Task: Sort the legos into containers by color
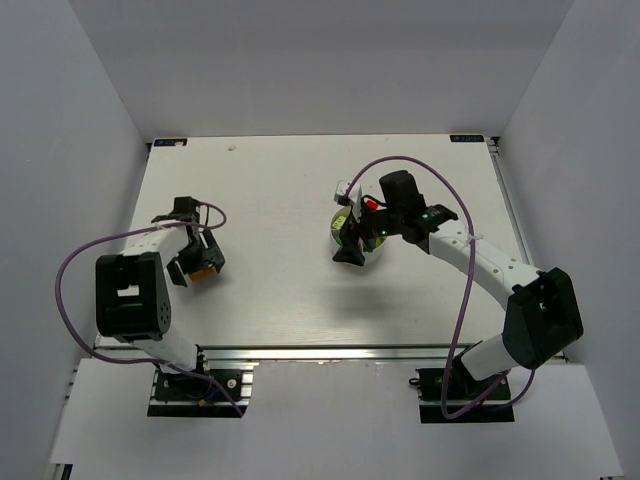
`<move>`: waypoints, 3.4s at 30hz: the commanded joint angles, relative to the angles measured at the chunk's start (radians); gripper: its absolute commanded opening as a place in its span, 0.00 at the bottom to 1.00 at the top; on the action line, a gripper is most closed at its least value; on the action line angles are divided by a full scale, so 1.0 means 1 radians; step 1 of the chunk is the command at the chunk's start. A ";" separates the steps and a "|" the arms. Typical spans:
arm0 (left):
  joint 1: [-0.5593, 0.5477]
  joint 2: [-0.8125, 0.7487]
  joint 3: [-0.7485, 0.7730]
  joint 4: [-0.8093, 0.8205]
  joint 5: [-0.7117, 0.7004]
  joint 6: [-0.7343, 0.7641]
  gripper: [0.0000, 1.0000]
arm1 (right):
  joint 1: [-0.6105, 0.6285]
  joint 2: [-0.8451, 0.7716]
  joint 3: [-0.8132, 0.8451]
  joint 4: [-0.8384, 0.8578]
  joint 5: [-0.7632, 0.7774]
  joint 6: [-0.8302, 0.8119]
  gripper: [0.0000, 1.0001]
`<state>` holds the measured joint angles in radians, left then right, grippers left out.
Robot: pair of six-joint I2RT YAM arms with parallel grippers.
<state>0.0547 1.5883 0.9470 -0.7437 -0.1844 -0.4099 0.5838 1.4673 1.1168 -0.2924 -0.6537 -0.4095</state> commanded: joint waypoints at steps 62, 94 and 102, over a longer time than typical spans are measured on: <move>-0.658 -0.584 -0.445 0.925 0.458 0.117 0.24 | 0.065 0.151 0.172 0.147 -0.155 0.904 0.76; -0.659 -0.614 -0.438 0.929 0.416 0.108 0.24 | 0.157 0.191 0.210 0.096 0.071 0.905 0.60; -0.659 -0.616 -0.438 0.928 0.416 0.108 0.24 | 0.159 0.206 0.224 0.111 0.071 0.923 0.50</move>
<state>-0.5991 1.0004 0.4850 0.1726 0.2413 -0.3016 0.7364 1.6646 1.2888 -0.2142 -0.5926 0.5045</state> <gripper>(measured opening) 0.754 0.502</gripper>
